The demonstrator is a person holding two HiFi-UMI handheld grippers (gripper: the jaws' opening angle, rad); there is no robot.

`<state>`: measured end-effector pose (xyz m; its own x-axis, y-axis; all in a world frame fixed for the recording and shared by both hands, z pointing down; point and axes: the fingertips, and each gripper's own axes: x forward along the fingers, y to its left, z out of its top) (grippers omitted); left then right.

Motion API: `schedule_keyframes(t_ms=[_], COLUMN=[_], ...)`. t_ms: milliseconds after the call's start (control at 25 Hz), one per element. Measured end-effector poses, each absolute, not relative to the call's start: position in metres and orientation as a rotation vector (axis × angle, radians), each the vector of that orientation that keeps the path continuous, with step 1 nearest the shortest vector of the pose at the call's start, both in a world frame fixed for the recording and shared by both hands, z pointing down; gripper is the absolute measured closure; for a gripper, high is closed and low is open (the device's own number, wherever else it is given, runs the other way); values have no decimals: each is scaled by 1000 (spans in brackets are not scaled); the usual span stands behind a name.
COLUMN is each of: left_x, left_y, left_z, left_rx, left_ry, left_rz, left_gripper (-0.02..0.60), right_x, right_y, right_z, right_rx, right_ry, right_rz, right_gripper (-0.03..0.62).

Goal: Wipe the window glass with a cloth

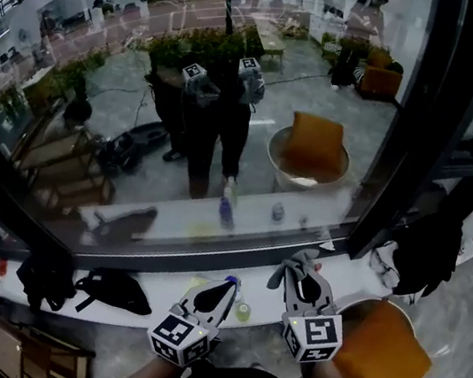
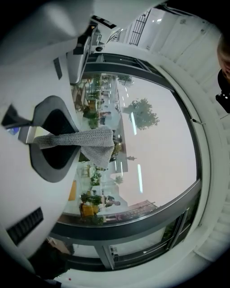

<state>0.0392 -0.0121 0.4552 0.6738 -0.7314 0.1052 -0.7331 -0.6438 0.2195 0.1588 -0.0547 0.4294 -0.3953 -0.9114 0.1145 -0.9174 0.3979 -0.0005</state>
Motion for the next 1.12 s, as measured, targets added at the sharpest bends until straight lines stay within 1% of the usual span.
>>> schedule_keyframes(t_ms=[240,400,640,800,1120], left_x=[87,102,111,107,102], left_y=[24,44,56,59,55], left_z=[464,481,480,491,477], left_rx=[2633,2647,2575,2618,2594], left_ry=[-1169,-1156,-1185,-1187,-1216], left_rz=[37,61,23,89,36], left_gripper=[575,575,575,575,575], right_x=[183,189,197,194,189], right_y=[-15,4,25,28,28], right_z=[446,457,463,463,461], right_rx=[1606,1554,1495,1487,1487], right_ry=[-2569,-2582,-2565,-2577,-2593], right_rz=[120,130,157,165,174], right_gripper=[542,542,542,543,542])
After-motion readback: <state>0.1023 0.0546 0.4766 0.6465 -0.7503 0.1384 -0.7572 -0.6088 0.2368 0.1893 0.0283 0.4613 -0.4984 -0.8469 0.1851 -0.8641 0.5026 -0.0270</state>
